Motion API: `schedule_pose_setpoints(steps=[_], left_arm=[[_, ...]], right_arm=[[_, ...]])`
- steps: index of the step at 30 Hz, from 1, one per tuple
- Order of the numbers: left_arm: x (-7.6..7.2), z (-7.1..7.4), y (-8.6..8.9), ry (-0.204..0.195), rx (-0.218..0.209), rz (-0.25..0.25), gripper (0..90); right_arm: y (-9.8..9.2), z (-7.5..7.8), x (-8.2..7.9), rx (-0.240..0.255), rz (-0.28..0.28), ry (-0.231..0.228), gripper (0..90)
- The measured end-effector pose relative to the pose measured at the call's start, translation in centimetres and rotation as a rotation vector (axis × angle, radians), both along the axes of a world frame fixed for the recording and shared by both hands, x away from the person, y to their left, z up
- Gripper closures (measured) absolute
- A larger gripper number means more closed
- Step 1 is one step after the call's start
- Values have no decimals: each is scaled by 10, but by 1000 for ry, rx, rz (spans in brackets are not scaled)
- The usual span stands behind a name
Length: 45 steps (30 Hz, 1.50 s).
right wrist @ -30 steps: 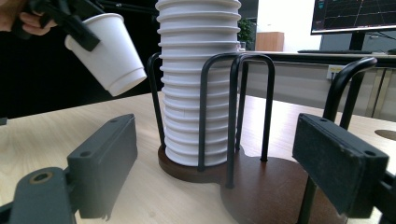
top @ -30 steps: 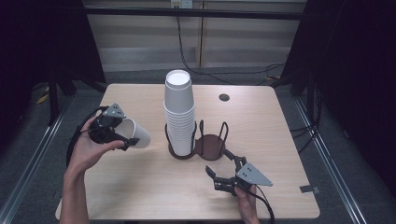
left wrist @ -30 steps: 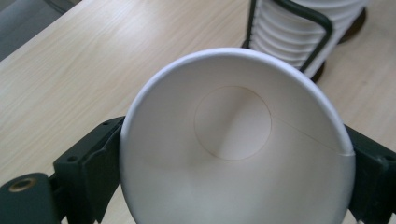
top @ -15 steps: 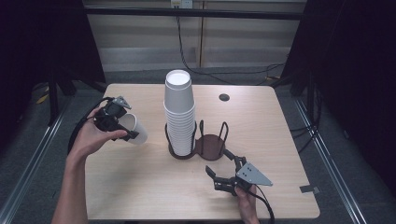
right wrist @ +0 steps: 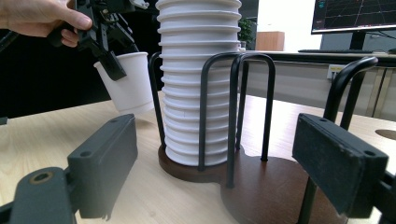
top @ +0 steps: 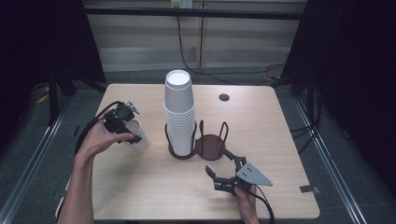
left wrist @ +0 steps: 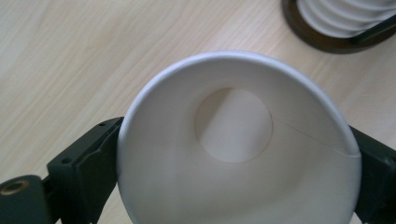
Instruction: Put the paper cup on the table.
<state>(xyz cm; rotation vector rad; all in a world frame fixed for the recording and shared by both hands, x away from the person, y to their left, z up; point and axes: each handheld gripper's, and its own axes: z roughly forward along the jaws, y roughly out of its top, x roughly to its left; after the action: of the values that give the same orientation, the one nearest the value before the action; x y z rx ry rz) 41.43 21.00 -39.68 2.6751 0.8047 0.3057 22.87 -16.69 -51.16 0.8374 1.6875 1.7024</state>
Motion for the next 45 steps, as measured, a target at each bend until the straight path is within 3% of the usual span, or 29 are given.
schedule_pose_setpoints(steps=[8,11,14,24,27,32,38,45], left_arm=[[5,-9,-5,22,18,-13,56],[6,-15,-8,31,10,-19,53],[7,-21,-6,8,-30,-5,44],[9,-35,-4,26,-46,16,47],[8,-40,-3,19,-50,29,56],[4,-47,-1,-37,-114,54,56],[1,-49,1,-46,-122,44,60],[-5,-54,9,-86,-172,47,60]], right_arm=[[0,0,0,1,0,1,134],[0,0,0,1,-1,2,134],[0,0,0,1,-5,3,135],[0,0,0,1,-5,3,139],[0,0,0,2,-8,3,140],[0,0,0,2,-11,3,139],[0,0,0,2,-11,4,140],[0,0,0,2,-13,3,139]])
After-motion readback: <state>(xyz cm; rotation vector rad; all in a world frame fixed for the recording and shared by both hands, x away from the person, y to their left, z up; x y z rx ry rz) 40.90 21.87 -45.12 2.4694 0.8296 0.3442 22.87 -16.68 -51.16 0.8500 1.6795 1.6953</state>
